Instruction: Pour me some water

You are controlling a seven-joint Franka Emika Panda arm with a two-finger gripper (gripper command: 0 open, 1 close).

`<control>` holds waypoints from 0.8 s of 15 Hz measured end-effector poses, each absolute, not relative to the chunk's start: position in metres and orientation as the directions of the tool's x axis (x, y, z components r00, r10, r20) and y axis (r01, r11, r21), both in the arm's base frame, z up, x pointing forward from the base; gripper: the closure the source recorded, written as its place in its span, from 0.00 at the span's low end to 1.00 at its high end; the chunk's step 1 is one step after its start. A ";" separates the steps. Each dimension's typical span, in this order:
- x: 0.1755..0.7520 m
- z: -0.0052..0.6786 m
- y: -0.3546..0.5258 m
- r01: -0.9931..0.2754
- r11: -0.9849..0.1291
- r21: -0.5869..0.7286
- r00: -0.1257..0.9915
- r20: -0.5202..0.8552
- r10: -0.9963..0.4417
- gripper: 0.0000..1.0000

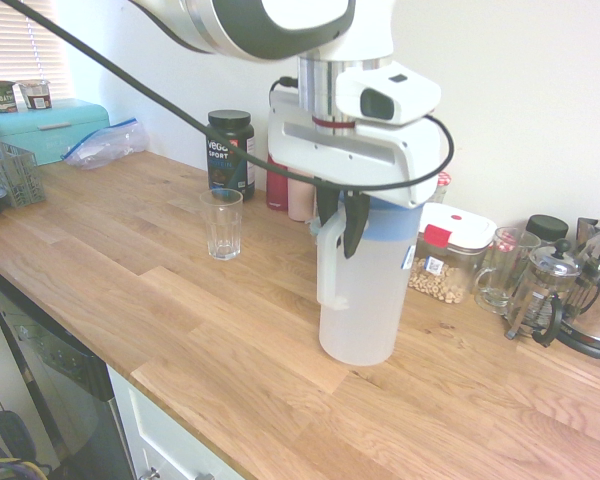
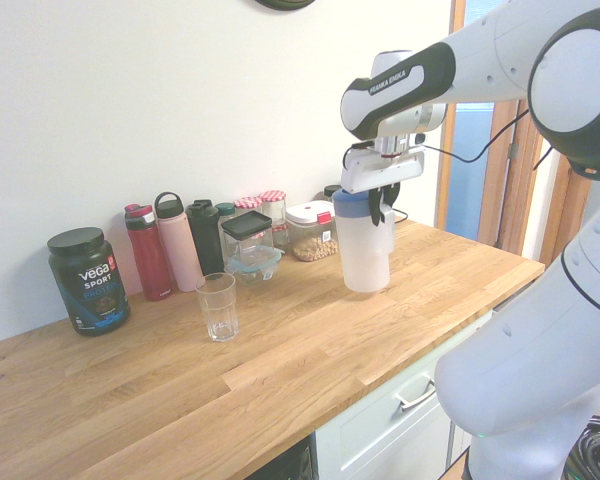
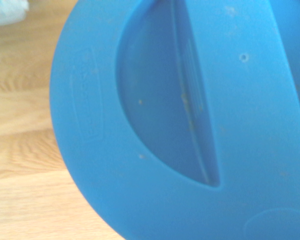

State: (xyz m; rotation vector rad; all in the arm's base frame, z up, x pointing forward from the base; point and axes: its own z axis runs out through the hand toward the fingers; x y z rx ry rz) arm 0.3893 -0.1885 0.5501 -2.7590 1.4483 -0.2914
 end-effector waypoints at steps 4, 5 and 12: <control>0.389 0.580 -0.168 -0.781 -0.616 -0.105 0.593 0.186 -0.783 1.00; 0.392 0.583 -0.158 -0.759 -0.643 -0.107 0.619 0.191 -0.762 1.00; 0.423 0.591 -0.064 -0.467 -0.881 -0.081 0.856 0.210 -0.473 1.00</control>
